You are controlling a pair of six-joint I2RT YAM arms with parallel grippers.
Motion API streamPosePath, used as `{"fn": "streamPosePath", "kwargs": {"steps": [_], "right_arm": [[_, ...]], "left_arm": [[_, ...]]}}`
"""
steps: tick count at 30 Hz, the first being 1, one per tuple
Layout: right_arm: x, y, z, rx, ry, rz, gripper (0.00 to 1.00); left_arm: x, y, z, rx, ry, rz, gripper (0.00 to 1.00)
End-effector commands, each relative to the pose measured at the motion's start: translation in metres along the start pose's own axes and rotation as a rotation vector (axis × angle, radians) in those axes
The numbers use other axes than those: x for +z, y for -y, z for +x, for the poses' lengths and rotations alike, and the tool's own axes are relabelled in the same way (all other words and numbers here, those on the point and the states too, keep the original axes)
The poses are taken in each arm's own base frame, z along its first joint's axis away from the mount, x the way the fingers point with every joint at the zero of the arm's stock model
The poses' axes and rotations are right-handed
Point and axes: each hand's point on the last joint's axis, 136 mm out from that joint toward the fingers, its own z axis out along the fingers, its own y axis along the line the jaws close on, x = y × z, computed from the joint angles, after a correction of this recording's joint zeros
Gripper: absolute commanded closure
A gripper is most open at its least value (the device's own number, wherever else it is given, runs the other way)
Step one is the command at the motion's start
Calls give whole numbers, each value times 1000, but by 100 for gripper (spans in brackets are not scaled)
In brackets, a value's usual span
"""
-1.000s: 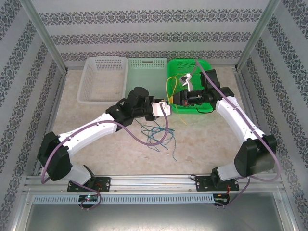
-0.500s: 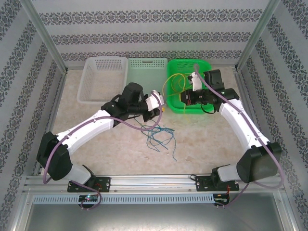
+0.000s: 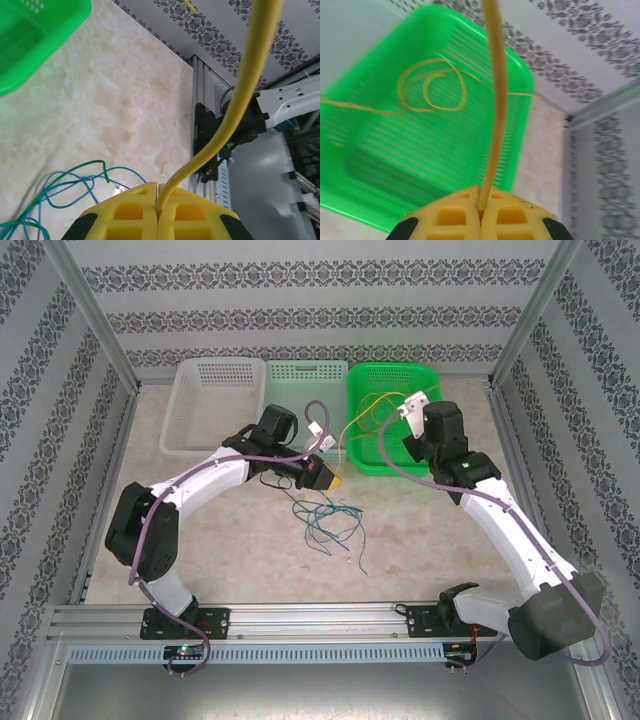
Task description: Untangle the cables
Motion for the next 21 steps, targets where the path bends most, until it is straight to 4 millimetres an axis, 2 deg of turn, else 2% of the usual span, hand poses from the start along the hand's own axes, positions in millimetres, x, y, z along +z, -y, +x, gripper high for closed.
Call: {"fn": "streamPosePath", "kwargs": {"steps": [1, 4, 7, 12, 16, 21], "right_arm": [[-9, 33, 0, -197, 5, 211, 100], [-14, 38, 7, -280, 0, 262, 100], [-18, 31, 11, -370, 16, 248, 100], [-29, -3, 16, -493, 76, 106, 100], [-33, -17, 19, -525, 81, 47, 100], [-32, -36, 31, -609, 35, -24, 100]], "left_arm": [[-14, 12, -2, -87, -21, 57, 98], [-27, -2, -2, -147, -11, 36, 99], [-42, -9, 3, -198, -36, 35, 98], [-58, -25, 6, -265, -77, 5, 97], [-60, -29, 4, -264, -78, 2, 97], [-67, -29, -2, -235, -68, -24, 97]]}}
